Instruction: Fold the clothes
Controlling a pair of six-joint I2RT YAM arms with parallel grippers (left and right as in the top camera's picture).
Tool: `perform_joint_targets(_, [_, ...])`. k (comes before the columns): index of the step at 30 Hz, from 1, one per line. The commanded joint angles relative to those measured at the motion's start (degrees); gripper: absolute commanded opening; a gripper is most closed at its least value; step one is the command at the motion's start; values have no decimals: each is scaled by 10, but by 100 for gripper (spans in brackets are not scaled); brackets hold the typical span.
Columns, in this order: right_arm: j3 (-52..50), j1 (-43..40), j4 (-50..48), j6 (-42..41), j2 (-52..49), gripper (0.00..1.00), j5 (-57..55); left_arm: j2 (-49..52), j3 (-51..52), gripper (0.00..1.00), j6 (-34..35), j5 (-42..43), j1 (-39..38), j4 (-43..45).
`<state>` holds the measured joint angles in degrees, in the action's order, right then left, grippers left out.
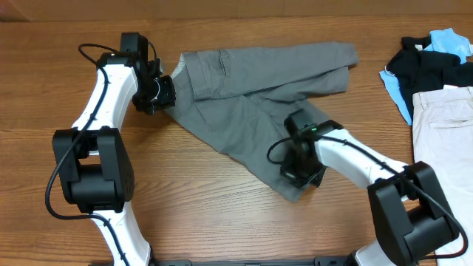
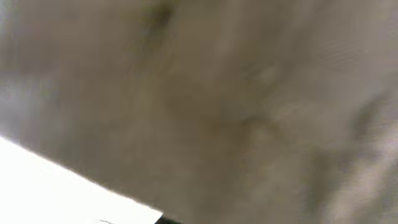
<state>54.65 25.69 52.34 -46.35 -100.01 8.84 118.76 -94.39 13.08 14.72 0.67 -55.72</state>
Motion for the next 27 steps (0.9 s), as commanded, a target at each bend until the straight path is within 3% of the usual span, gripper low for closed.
perform_joint_targets(1, [-37, 49, 9, -22, -32, 4, 48, -4, -10, 19, -7, -1, -3, -1])
perform_joint_targets(11, [-37, 107, 78, -110, -32, 4, -18, -4, -10, 20, -7, -26, 1, 4])
perform_joint_targets(15, [-37, 106, 101, -115, -32, 4, -36, -4, -16, 15, -10, -24, 4, 5])
perform_joint_targets(20, [-37, 106, 93, -134, -32, 4, -39, -4, -43, 7, -41, 47, -1, 2])
perform_joint_targets(27, [-36, 106, 119, -200, -5, 4, -100, -4, -54, 9, -73, 60, -26, -8])
